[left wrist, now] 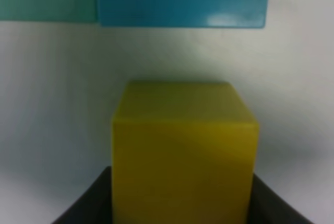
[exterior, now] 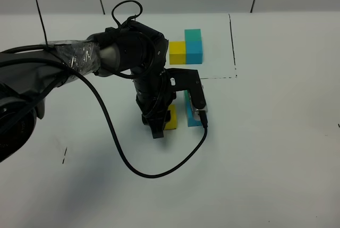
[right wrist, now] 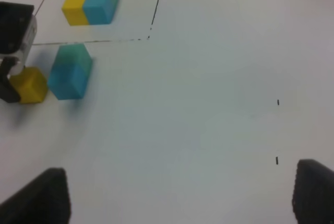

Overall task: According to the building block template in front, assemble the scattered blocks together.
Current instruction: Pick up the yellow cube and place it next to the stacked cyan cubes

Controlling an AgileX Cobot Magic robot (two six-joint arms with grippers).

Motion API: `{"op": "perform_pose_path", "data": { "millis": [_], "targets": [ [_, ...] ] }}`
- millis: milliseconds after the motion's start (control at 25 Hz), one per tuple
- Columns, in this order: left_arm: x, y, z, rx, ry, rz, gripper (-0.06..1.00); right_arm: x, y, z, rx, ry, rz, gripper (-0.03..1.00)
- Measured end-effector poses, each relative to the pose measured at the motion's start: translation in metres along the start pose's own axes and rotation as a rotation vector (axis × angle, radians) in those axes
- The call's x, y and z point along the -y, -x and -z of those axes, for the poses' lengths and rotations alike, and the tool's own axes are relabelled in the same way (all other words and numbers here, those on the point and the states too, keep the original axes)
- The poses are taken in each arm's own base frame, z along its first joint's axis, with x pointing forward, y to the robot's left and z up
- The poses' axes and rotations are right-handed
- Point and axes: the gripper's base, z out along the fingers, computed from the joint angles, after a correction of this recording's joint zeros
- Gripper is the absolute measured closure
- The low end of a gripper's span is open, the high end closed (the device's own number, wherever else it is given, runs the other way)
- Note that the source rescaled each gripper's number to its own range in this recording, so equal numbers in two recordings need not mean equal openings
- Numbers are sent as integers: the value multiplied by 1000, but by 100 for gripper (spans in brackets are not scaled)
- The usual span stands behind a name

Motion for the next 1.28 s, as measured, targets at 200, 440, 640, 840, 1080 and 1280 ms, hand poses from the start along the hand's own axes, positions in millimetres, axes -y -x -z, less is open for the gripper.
{"op": "perform_pose_path", "data": {
  "millis": [200,440,640,840,1080,1280],
  "targets": [
    [-1,2,-1,10,5,3,94,0,0,0,0,0,0,24],
    [-2,3,-3,17,6,7,94,0,0,0,0,0,0,24],
    [-2,3,-3,23,8,8,94,0,0,0,0,0,0,24],
    [-1,5,-3,27,12,-1,94,0,0,0,0,0,0,24],
    [1,9,-3,40,27,-28,94,0,0,0,0,0,0,24],
    [1,9,-3,40,27,-30,94,0,0,0,0,0,0,24]
  ]
}}
